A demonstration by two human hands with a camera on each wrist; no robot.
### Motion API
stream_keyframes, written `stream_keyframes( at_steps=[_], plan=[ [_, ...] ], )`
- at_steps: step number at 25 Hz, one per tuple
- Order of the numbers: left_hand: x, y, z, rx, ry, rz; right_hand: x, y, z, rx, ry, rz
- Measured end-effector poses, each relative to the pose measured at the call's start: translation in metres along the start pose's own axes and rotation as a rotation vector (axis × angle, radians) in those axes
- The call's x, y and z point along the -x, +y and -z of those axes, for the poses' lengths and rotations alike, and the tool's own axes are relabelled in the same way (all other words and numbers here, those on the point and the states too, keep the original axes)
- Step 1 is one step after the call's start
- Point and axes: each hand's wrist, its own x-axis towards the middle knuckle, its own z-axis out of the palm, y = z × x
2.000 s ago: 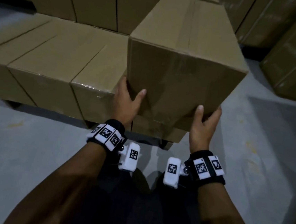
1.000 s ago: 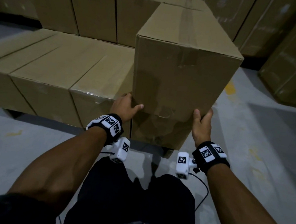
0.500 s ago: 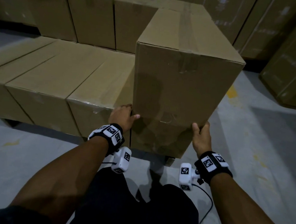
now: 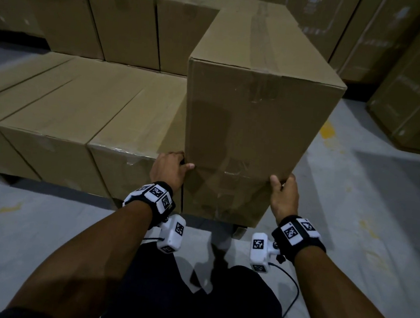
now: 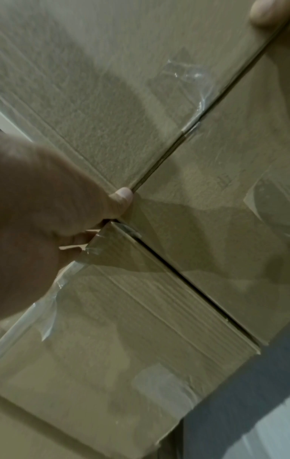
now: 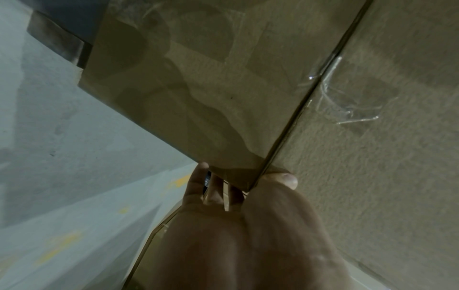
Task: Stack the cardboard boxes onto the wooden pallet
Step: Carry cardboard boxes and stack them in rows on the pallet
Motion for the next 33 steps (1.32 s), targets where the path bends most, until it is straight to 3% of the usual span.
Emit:
stream_keyframes(
  at_steps=[4, 21, 33],
  plan=[
    [-0.002, -0.002, -0.003, 0.033, 0.003, 0.046, -0.002, 0.002, -0.002, 0.032, 0.015, 0.016],
    [-0.005, -0.006, -0.005, 0.032, 0.022, 0.004, 0.002, 0.015, 0.0, 0.125, 0.028, 0.042],
    [-0.012, -0.007, -0.013, 0.179, 0.046, 0.117, 0.008, 0.011, 0.005, 0.063, -0.011, 0.036]
  ],
)
